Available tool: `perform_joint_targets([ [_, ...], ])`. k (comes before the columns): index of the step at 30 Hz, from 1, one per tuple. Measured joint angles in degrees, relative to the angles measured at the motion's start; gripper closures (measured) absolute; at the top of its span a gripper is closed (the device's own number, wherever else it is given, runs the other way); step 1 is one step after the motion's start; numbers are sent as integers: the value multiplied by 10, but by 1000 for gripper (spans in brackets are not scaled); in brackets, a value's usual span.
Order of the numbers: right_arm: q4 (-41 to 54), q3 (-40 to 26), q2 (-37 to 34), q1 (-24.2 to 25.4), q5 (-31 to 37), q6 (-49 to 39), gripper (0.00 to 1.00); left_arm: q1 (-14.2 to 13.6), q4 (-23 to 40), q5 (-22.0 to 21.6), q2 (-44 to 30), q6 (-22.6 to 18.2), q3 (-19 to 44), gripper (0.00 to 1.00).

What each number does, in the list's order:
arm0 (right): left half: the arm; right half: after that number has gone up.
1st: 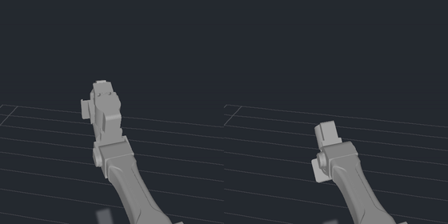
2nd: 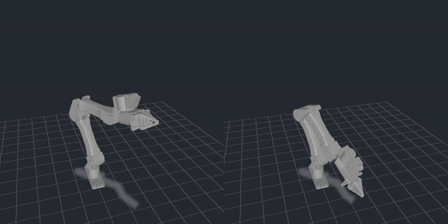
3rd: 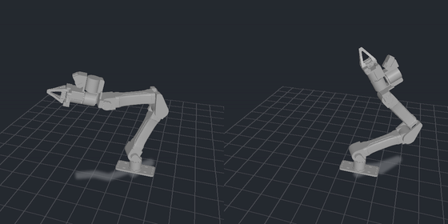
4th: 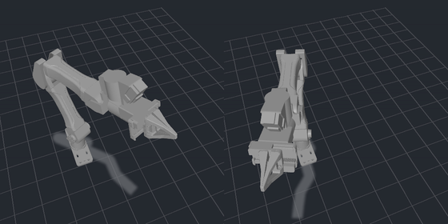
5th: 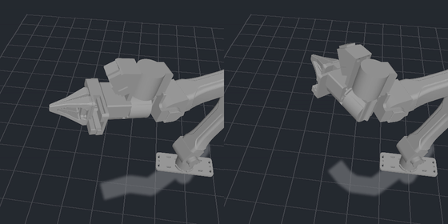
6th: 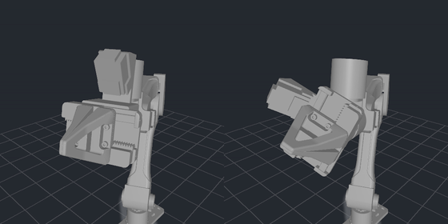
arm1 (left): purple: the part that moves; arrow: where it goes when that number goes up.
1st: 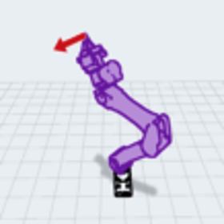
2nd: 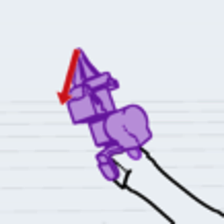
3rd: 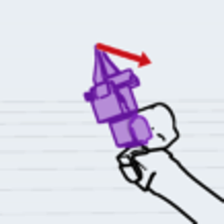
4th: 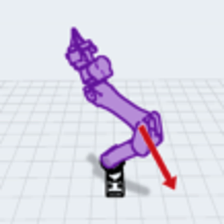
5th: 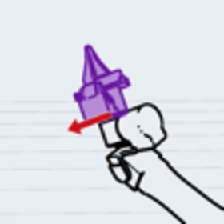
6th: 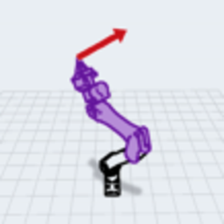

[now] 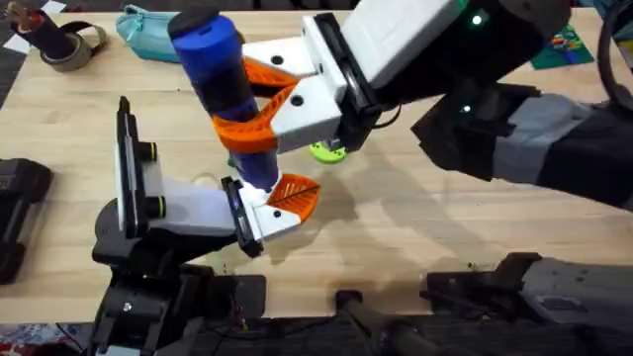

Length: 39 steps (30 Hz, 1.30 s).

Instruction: Pick up the gripper from the table and insert it into the empty holder that is missing its gripper. Then pick up a screw, insert it into the mounting hole, and use the screwdriver to tighten it. Finally, clean up the table by picking up the vegetable and placing it into the bucket.

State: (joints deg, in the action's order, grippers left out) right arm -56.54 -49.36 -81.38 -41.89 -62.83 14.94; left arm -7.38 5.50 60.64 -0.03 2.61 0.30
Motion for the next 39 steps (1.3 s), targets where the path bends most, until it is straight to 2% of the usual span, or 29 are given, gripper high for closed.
perform_joint_targets([
  [39,0,0,-8,-3,1,0,969,0,0,0,0,0,0,984],
])
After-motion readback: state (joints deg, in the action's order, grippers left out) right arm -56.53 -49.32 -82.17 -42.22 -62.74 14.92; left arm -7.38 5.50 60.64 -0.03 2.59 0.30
